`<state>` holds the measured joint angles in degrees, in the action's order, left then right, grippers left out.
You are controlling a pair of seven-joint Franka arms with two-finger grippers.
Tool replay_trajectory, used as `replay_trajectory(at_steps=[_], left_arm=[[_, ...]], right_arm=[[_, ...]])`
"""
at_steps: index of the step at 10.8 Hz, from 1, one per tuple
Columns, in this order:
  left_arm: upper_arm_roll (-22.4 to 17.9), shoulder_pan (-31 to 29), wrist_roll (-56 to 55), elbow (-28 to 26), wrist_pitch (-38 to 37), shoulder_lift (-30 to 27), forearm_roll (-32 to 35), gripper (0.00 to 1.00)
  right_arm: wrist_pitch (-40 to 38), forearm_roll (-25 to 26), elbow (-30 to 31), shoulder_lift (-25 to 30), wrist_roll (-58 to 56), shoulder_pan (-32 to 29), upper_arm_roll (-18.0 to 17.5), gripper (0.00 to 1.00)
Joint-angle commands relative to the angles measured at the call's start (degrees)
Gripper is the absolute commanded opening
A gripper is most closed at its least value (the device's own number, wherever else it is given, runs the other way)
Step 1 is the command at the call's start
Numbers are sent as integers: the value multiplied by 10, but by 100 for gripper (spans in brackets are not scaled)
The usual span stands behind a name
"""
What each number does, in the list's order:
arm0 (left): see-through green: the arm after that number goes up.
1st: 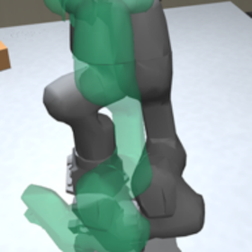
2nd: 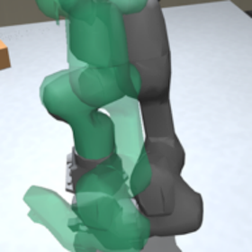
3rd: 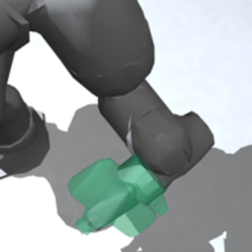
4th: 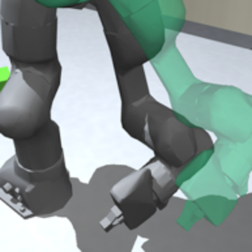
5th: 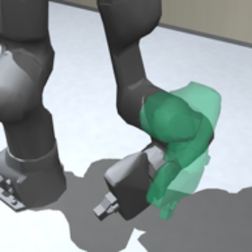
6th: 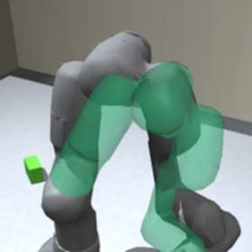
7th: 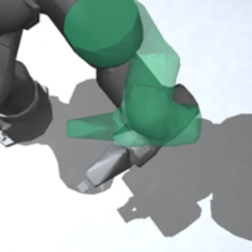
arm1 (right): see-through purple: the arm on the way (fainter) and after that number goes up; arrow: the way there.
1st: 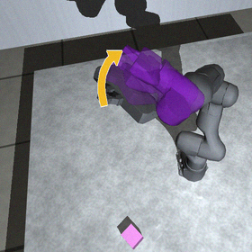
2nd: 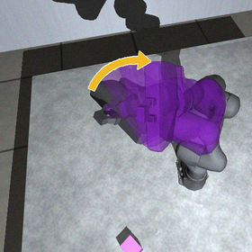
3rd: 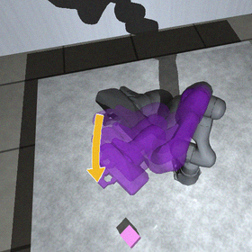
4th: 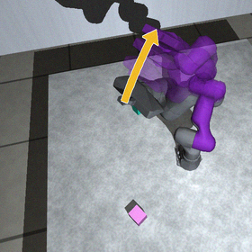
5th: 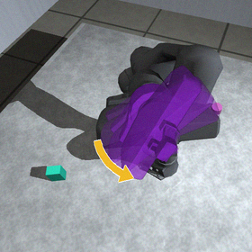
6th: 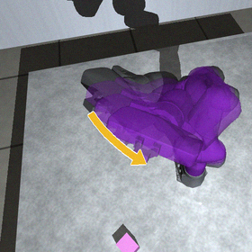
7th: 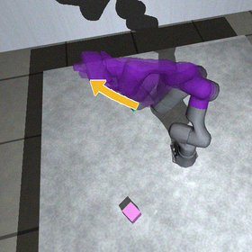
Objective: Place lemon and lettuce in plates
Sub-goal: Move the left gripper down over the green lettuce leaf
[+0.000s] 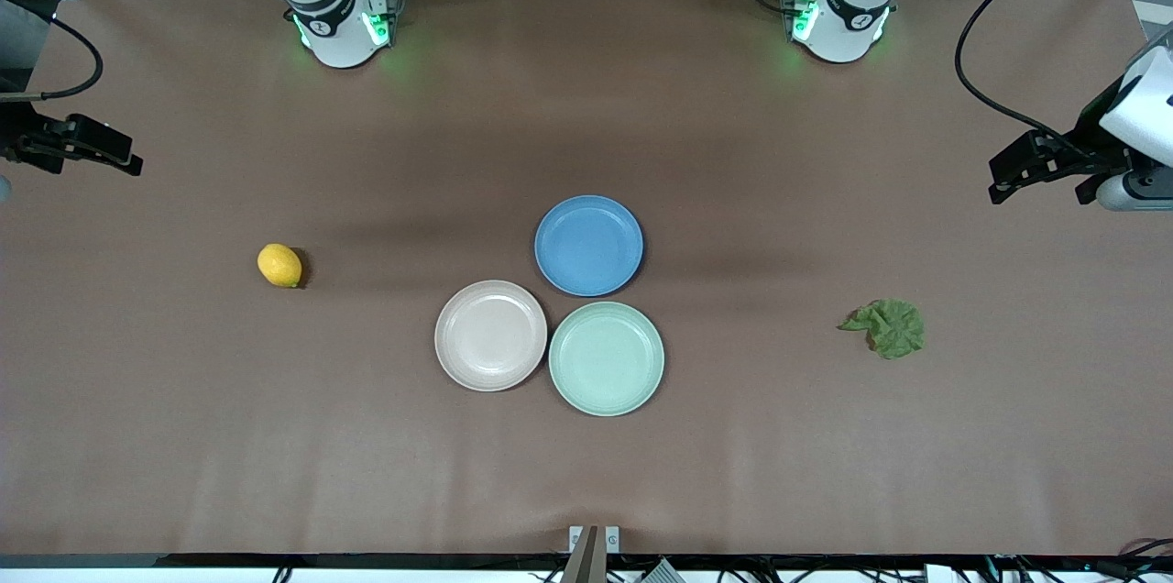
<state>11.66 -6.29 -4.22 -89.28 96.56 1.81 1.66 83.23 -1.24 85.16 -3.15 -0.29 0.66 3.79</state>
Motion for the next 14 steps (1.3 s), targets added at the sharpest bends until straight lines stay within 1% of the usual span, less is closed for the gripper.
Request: replay_trajectory(at_steps=[1, 3, 6, 7, 9, 11, 12, 13, 14], left_arm=[[4, -4, 4, 8, -9, -1, 14, 100], [3, -5, 6, 8, -9, -1, 14, 100], [1, -5, 5, 7, -10, 21, 21, 100], [2, -6, 6, 3, -10, 31, 33, 100], [2, -11, 8, -10, -9, 51, 34, 100], [2, -11, 7, -12, -8, 72, 34, 100], [2, -11, 6, -20, -3, 85, 34, 100], [2, -12, 6, -38, 18, 93, 34, 100], [2, -14, 6, -72, 61, 99, 34, 100]], right_arm=[[-4, 7, 2, 3, 5, 0, -1, 100], [-4, 7, 2, 3, 5, 0, 0, 100], [-4, 7, 3, 3, 4, 0, 0, 100], [-4, 7, 3, 3, 4, 0, 0, 100], [-4, 7, 3, 3, 4, 0, -1, 100], [-4, 7, 3, 3, 4, 0, 0, 100], [-6, 7, 4, 3, 5, 0, 0, 100], [-15, 7, 4, 3, 4, 0, 0, 100], [-17, 7, 4, 3, 4, 0, 0, 100]])
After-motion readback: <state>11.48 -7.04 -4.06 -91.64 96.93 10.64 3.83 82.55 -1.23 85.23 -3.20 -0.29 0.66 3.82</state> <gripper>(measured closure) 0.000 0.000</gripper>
